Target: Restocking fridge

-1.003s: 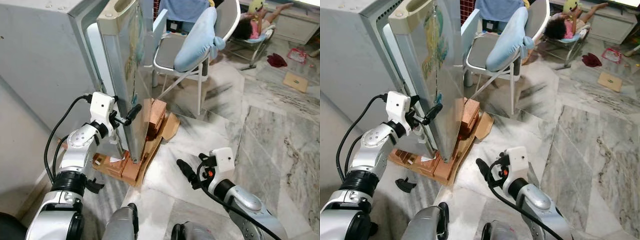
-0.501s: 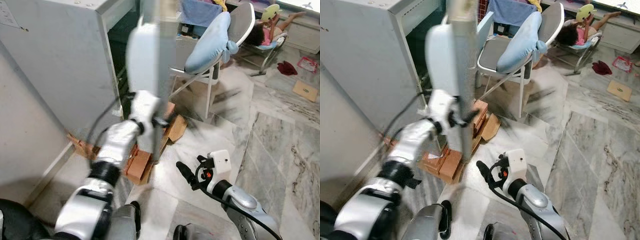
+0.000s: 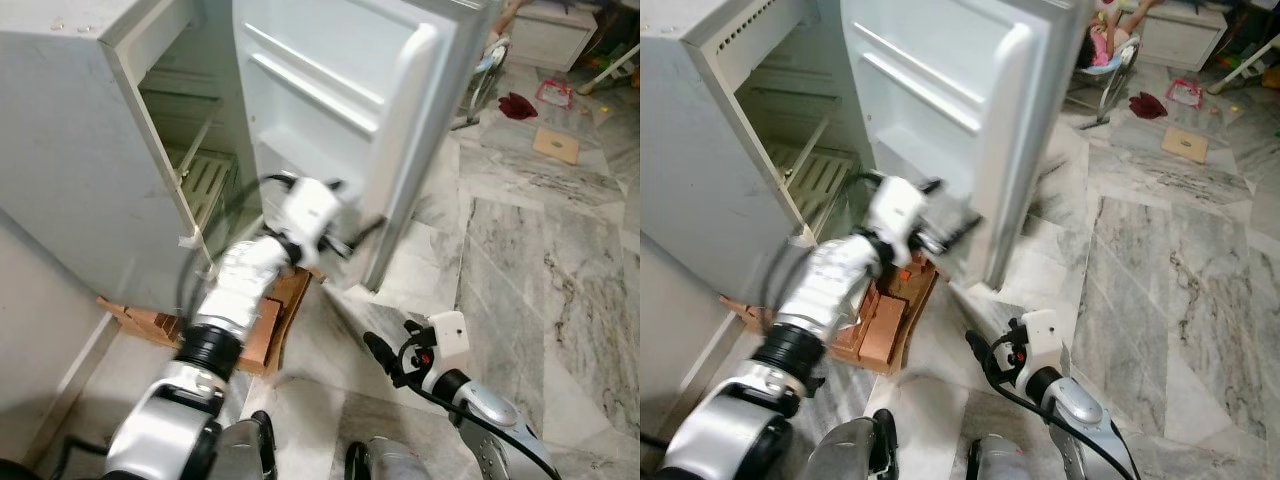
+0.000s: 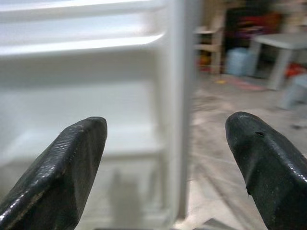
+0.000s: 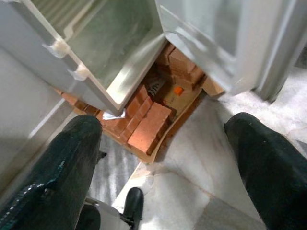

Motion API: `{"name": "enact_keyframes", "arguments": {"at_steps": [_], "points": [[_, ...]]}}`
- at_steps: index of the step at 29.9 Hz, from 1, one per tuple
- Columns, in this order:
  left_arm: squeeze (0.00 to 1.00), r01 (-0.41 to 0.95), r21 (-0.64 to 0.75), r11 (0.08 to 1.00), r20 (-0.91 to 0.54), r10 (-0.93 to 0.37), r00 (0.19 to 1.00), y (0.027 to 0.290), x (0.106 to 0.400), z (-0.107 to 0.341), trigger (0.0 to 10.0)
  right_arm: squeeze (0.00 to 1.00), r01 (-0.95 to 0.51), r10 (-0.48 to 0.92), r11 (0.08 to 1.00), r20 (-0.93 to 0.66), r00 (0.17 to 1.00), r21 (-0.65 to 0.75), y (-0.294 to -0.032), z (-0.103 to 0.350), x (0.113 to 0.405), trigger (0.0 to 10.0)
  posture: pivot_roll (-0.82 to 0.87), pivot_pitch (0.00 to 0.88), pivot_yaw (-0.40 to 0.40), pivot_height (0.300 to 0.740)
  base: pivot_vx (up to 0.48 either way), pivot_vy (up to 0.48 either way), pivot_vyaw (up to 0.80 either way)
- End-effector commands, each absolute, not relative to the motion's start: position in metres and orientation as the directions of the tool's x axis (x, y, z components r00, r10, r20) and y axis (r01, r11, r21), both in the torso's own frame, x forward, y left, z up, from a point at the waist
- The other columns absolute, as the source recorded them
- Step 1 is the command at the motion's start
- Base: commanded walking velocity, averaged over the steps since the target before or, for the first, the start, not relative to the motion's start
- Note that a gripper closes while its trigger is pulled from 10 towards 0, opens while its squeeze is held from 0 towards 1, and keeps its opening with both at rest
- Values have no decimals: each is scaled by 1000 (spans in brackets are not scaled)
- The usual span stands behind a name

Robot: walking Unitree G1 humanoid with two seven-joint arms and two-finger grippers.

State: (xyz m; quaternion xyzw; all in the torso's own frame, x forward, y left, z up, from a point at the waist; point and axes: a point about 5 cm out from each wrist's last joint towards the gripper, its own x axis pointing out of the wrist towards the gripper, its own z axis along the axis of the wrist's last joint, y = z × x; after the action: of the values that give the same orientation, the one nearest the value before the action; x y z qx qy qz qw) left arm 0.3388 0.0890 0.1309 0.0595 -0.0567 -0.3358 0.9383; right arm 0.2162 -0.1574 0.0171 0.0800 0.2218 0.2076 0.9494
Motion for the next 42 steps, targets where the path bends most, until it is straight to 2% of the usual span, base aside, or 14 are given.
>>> {"name": "enact_keyframes", "arguments": {"at_steps": [1,7,21,35,42], "points": [[0,581,110,806,39,-588,808,103,333,118,10000,0,-357,426,903,-386,818,240,-160,17,216,10000,-63,89,-28,740,0,-454,-800],[0,532,105,840,1,-535,845,119,319,100,10000,0,-367,427,902,-354,832,228,-156,30,218,10000,-64,91,-31,740,0,-449,-400],[0,544,123,830,11,-549,835,112,315,101,10000,0,-349,392,918,-290,873,188,-143,60,220,10000,-67,95,-22,740,309,-328,-29],[0,512,179,840,7,-521,853,115,309,102,10000,0,-324,357,933,-281,891,158,-138,78,225,10000,-46,100,-24,740,446,-20,-777],[0,472,233,850,-14,-483,876,129,290,98,10000,0,-334,339,940,-248,907,63,-136,92,236,10000,-37,104,-31,740,430,0,-800]]}}
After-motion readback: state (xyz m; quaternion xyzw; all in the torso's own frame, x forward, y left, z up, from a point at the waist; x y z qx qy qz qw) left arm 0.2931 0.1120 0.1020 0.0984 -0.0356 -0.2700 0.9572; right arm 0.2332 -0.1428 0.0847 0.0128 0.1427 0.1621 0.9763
